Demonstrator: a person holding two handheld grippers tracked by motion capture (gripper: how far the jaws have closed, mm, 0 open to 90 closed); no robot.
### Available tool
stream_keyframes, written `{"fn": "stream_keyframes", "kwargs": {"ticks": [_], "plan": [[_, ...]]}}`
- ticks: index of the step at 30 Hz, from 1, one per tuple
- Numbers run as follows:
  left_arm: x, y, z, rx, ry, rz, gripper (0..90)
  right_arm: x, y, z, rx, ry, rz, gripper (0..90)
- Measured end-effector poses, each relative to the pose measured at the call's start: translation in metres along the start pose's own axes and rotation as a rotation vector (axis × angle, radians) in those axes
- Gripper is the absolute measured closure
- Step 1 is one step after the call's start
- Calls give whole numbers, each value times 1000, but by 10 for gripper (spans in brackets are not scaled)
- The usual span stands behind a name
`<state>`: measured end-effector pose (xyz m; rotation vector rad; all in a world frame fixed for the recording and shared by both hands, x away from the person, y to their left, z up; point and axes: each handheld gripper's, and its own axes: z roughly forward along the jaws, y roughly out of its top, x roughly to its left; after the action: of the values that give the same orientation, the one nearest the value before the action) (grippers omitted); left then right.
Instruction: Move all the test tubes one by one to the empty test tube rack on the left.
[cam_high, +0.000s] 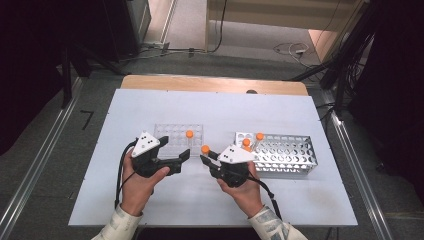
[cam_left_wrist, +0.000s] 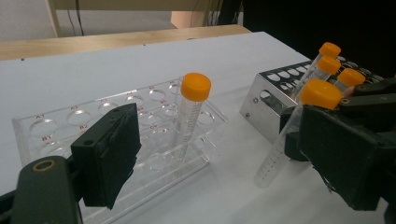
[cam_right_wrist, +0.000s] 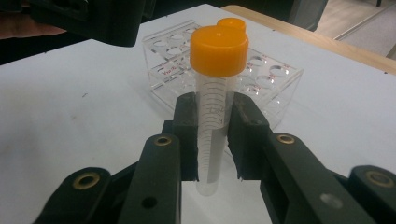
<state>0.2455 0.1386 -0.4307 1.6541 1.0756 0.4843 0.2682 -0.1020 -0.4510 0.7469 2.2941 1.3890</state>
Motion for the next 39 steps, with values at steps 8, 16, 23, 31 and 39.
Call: {"fn": "stream_keyframes", "kwargs": {"ticks": [8,16,23,31,39], "plan": [[-8,2,-2,2,-29,25,197,8,5,16,13,25,-6,721],[-10,2,-4,-5,-44,39,329,16,9,31,-15,56,15,721],[-13,0,-2,10,-43,64,501,20,13,33,-15,66,6,721],[-15,-2,-1,16,-42,87,657,24,15,34,-11,68,-9,721],[-15,-2,-1,12,-38,100,699,25,16,34,-4,61,-28,717]]}}
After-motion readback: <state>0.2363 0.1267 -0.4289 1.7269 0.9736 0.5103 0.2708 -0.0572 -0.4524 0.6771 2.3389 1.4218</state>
